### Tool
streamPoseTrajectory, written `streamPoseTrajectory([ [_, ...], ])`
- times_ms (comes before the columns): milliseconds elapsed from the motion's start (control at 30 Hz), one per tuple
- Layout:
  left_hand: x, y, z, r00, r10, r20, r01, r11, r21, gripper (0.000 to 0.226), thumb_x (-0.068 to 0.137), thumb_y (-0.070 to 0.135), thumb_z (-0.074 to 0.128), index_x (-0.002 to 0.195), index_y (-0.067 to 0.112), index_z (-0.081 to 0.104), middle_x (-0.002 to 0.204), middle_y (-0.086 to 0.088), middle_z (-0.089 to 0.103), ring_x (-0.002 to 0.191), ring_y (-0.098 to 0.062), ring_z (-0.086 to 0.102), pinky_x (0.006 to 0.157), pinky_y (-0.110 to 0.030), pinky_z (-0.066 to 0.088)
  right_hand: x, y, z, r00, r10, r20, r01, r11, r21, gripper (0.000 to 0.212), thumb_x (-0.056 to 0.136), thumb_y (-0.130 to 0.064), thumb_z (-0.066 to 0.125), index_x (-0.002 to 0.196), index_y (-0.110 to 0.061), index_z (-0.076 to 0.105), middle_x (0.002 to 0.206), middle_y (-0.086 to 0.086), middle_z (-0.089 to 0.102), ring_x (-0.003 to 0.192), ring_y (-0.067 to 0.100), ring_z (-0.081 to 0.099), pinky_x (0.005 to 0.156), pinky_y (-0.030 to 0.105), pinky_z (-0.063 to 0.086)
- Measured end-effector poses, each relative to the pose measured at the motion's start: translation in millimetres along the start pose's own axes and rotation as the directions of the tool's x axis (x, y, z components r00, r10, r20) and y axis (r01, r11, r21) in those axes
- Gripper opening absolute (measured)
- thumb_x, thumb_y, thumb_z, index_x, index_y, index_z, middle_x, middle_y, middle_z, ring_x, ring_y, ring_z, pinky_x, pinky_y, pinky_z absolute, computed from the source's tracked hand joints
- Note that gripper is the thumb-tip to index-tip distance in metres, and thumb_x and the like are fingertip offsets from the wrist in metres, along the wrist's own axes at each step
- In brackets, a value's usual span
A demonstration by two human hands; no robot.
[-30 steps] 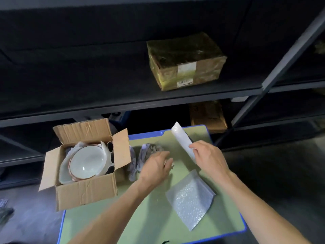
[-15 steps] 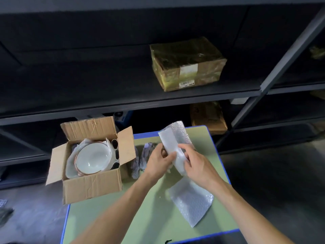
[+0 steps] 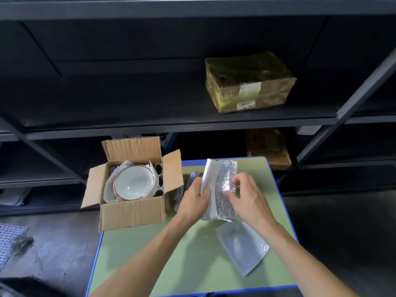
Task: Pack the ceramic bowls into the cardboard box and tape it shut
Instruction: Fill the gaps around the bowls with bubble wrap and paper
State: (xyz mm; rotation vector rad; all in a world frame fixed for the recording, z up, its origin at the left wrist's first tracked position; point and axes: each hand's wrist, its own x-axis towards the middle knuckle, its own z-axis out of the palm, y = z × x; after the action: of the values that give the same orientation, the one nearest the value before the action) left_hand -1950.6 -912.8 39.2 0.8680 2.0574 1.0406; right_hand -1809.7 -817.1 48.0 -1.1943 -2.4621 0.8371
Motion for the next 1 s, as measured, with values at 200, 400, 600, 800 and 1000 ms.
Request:
streamPoseTrajectory([
  [200,-8.9,3.9,-2.4,1.0,0.009,-0.029,-0.01,1.0,-0.023,0.025,0.096,0.01,0.034,0.099,0.025,0.054,0.094,0.01,0.057,0.091,-0.01,0.048,0.071,-0.026,0.039,-3.9,-19.6,9.7,0.994,0.01,0.107,-0.026,0.989,0.142,0.027,0.091,-0.015,0.06,0.104,-0.03,0.042,0.091,-0.014,0.057,0.077,0.013,0.06,0.074,0.036,0.051],
  [400,-17.2,13.4,-2.1,0.992,0.106,0.068,-0.095,0.984,-0.151,0.036,0.11,0.024,0.027,0.138,0.02,0.048,0.119,0.012,0.05,0.083,0.034,0.035,0.07,0.014,0.016,-1.2,-30.3,11.6,0.993,0.014,0.12,-0.044,0.967,0.249,0.025,0.092,-0.017,0.063,0.105,-0.028,0.045,0.091,-0.011,0.059,0.072,0.003,0.061,0.066,0.021,0.049],
  [600,-22.3,18.2,-4.9,0.973,0.205,0.11,-0.173,0.952,-0.251,0.039,0.109,0.008,0.024,0.13,0.031,0.049,0.098,0.034,0.062,0.092,0.037,0.041,0.08,0.009,0.028,-1.5,-39.7,7.9,0.995,-0.009,0.098,-0.025,0.942,0.336,0.019,0.097,-0.031,0.059,0.104,-0.024,0.043,0.082,-0.01,0.066,0.069,0.004,0.063,0.059,0.018,0.047],
  [800,-11.9,11.1,-7.6,0.989,0.143,0.026,-0.131,0.952,-0.276,0.029,0.093,0.005,0.049,0.113,0.026,0.055,0.106,-0.014,0.056,0.086,-0.008,0.057,0.069,-0.011,0.046,1.3,-37.1,6.7,0.993,0.043,0.109,-0.08,0.931,0.357,0.025,0.093,-0.02,0.063,0.105,-0.023,0.041,0.074,-0.007,0.064,0.063,0.006,0.059,0.059,0.02,0.045],
  [1000,-10.4,3.1,-6.2,0.986,0.166,0.033,-0.153,0.957,-0.246,0.077,0.089,0.007,0.058,0.147,0.047,0.031,0.118,0.003,0.057,0.094,-0.013,0.061,0.088,-0.031,0.055,8.1,-23.5,-0.6,0.988,0.118,0.098,-0.146,0.922,0.359,0.024,0.091,-0.016,0.06,0.101,-0.03,0.044,0.074,-0.006,0.065,0.065,0.011,0.059,0.069,0.035,0.051],
])
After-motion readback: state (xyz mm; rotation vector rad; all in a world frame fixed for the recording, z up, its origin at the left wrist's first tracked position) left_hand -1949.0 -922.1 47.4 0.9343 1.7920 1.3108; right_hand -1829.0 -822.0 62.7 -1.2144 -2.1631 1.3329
